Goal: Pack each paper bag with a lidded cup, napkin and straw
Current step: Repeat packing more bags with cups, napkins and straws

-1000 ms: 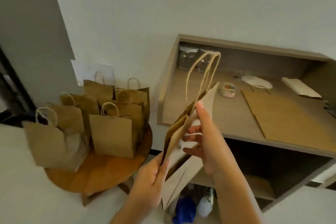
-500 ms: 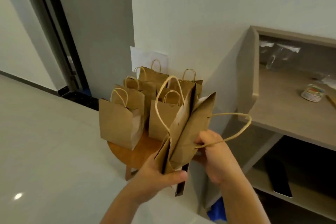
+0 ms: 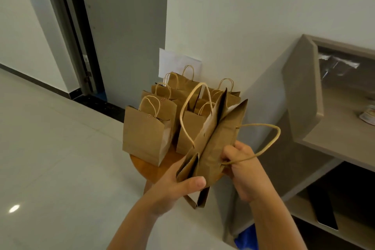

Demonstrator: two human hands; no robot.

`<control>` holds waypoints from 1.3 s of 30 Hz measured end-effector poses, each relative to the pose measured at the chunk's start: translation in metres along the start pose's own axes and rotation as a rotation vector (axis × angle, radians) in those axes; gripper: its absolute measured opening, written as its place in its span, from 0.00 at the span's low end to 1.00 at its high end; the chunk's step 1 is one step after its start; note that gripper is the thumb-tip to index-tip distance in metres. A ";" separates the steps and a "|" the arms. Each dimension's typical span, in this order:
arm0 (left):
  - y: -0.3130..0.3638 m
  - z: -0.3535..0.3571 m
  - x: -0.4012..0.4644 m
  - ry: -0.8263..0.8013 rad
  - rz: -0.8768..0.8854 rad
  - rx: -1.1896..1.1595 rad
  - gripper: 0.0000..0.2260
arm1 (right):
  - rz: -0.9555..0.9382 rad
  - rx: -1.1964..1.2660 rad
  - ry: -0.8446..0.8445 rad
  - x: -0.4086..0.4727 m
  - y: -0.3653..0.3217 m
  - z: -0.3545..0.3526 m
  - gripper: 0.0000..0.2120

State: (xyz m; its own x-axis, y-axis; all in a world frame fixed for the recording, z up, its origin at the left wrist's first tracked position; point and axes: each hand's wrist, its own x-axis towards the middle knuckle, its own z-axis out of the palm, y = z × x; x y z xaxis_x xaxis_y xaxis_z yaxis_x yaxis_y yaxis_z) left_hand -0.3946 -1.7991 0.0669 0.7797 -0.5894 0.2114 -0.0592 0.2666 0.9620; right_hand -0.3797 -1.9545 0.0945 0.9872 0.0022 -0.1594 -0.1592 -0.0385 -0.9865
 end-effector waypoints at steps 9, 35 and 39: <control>-0.014 -0.012 0.008 -0.071 -0.250 -0.088 0.38 | -0.081 -0.459 -0.159 -0.004 0.013 -0.010 0.09; -0.074 -0.015 0.035 0.511 -0.361 1.092 0.09 | 0.072 -0.667 0.186 0.002 0.084 -0.020 0.06; -0.072 -0.048 0.033 0.595 -0.585 1.251 0.08 | 0.234 -1.049 0.316 0.013 0.069 -0.048 0.05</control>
State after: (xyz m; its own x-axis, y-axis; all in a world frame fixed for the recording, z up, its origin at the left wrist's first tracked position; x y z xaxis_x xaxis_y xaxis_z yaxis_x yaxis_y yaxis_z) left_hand -0.3342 -1.8012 -0.0035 0.9949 0.0892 -0.0482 0.1014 -0.8763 0.4710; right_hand -0.3777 -2.0046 0.0265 0.9155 -0.3631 -0.1732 -0.4023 -0.8284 -0.3897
